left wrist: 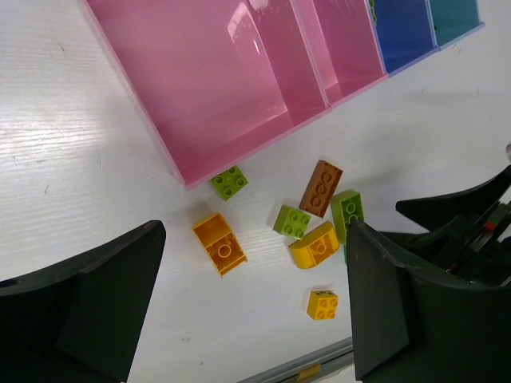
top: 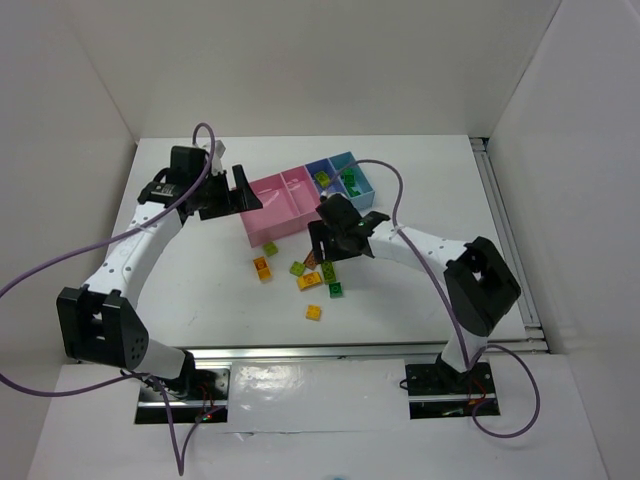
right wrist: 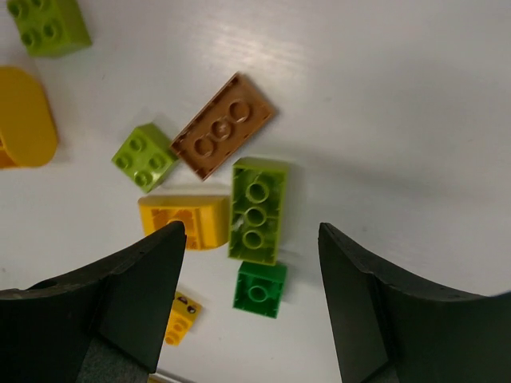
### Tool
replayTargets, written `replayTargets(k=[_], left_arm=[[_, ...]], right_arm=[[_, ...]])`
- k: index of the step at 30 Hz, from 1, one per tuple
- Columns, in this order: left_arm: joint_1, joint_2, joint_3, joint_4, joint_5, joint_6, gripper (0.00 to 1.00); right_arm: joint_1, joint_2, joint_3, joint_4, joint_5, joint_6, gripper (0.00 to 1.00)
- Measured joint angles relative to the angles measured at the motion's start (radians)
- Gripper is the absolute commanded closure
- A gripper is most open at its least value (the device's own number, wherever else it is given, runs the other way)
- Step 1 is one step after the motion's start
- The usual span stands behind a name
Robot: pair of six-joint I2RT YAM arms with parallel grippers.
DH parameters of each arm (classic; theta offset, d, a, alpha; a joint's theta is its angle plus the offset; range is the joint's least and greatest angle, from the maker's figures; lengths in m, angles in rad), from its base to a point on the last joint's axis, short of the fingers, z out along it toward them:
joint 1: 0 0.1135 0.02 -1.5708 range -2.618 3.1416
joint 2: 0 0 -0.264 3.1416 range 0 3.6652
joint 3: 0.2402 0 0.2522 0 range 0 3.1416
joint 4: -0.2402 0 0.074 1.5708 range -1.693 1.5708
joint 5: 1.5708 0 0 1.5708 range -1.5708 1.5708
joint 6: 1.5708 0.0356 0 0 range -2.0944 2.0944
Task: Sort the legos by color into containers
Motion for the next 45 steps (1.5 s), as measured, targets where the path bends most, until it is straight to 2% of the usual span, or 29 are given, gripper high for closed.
replayTargets(k=[4,13,16,17,19,31,37,40,42,45], left_arm=[[0.000,0.000,-0.009,0.000,-0.001,0.000,0.06],[0.000,-0.005,-0.013,0.000,-0.003,0.000,0.06],[0.000,-0.005,-0.013,0.000,-0.003,0.000,0.06],[0.000,-0.005,-0.013,0.000,-0.005,0.001,0.06],[0.000,-0.005,-0.013,0.000,-0.009,0.001,0.06],[0.000,-0.005,-0.013,0.000,-0.027,0.001,0.06],[0.000,-0.005,-0.013,0.000,-0.027,0.008,0.08],[0.000,-0.005,-0.014,0.000,-0.033,0.020,0.09],[-0.002,-0.005,-0.017,0.002,-0.045,0.021,0.14],[-0.034,0.001,-0.019,-0.008,-0.133,0.024,0.14]], right_arm=[[0.042,0.023,-0.005,0.006,-0.023,0.006,0.27],[0.042,0.119,-0.005,0.010,-0.028,0.017,0.32],[0.042,0.119,-0.005,0.010,-0.019,0.020,0.38],[0.042,0.120,-0.005,0.009,-0.018,0.021,0.47],[0.042,0.121,-0.005,0.009,-0.014,0.022,0.52],[0.042,0.124,-0.033,0.011,-0.011,0.047,0.53],[0.042,0.122,-0.032,0.005,0.013,0.044,0.60],[0.042,0.120,-0.001,-0.037,0.053,0.037,0.60],[0.042,0.118,0.042,-0.067,0.086,0.026,0.60],[0.039,0.116,0.124,-0.087,0.135,0.012,0.60]])
